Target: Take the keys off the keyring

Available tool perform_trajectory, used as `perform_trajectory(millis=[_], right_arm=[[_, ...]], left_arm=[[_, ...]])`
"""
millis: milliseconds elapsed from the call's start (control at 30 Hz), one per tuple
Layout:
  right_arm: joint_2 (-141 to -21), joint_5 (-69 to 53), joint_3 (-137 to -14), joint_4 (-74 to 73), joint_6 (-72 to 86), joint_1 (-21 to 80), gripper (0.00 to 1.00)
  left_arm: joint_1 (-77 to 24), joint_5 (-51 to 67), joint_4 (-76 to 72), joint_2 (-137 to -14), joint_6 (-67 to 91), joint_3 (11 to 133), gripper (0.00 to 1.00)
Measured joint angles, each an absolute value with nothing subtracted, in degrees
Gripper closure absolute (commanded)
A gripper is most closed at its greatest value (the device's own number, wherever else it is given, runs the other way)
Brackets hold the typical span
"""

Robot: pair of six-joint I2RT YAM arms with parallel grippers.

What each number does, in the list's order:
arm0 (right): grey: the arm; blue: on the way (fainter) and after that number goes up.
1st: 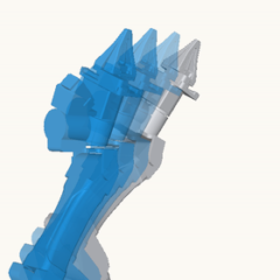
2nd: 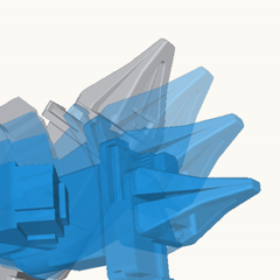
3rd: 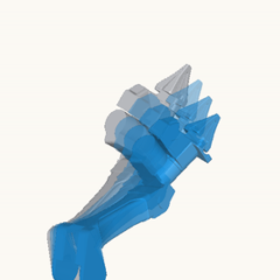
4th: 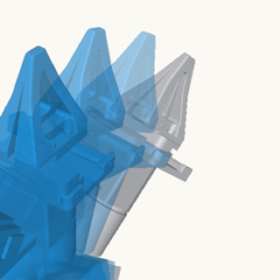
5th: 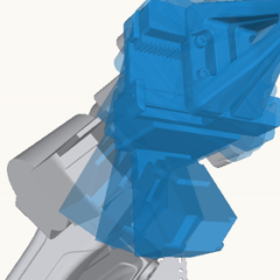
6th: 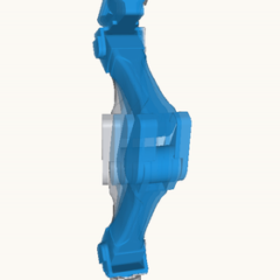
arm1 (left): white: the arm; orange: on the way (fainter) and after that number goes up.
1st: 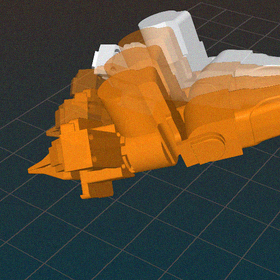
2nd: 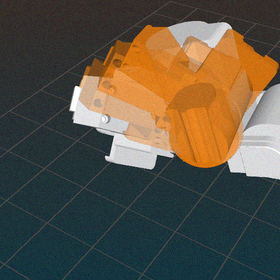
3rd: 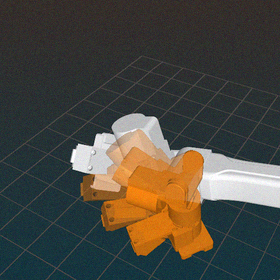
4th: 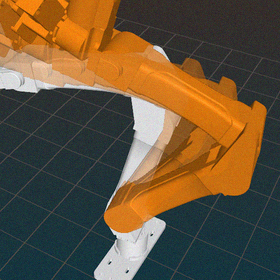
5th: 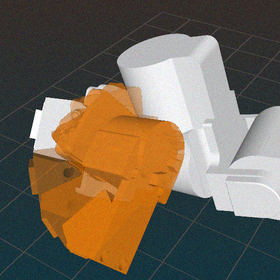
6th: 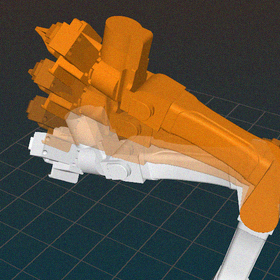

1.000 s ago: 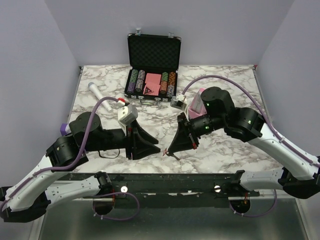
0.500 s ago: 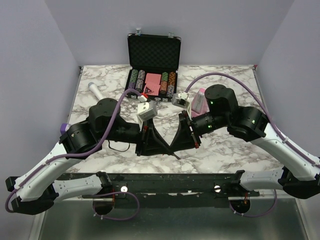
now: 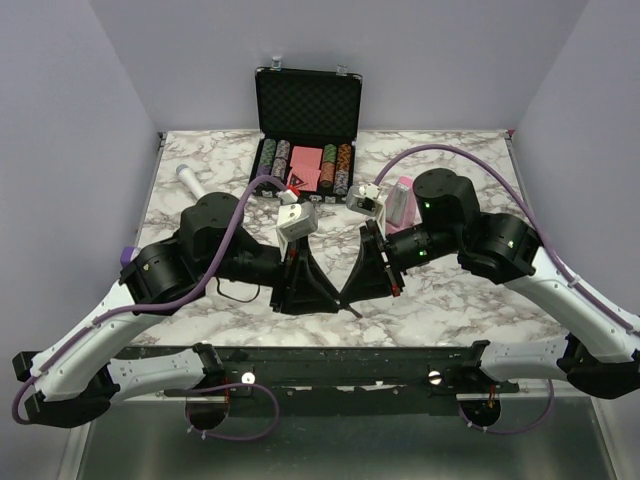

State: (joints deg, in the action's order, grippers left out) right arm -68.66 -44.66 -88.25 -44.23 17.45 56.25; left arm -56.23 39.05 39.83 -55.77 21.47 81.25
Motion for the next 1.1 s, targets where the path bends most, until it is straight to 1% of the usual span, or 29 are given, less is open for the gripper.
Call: perform_trajectory(millis=[33,100,267,500,567,600,700,900,1100], right_arm=[[-68.66,-44.66,-88.25,-44.23,17.43,56.25,0.99],[-68.64,-44.69,-88.25,-44.23,17.45,56.25,0.99],[-68.2,-44.69,-88.25,-44.27,17.45,56.25,0.99],[-68.07,-44.69,-88.25,-44.25,17.45,56.25,0.99],[-68.07,-44.69,-88.25,-44.23,17.47,56.25,0.99],[-68.07,-44.71,-88.25,-44.23,17.47,56.27,0.99],[-68.07,-44.58,-88.25,-44.27,17.41,56.25,0.99],[-68.05,-44.27,-88.25,-44.21,17.47,56.21,0.99],[-67.94,-44.56,-88.25,-44.18,17.47,56.21,0.99]], left_arm=[[-56.18,39.09,39.75,-55.77,21.52,81.25,0.64],[-55.96,39.38,39.31,-55.88,22.0,81.25,0.67],[-55.83,39.66,38.7,-56.4,22.81,81.25,0.66],[-55.7,39.7,38.61,-56.38,23.03,81.25,0.68],[-55.66,39.72,38.61,-56.45,23.11,81.25,0.64],[-55.61,39.72,38.61,-56.49,23.16,81.25,0.59],[-55.57,39.77,38.65,-56.53,23.42,81.3,0.49],[-54.59,38.57,41.19,-57.12,23.55,85.25,0.48],[-52.95,36.4,43.99,-57.3,23.46,88.07,0.5]])
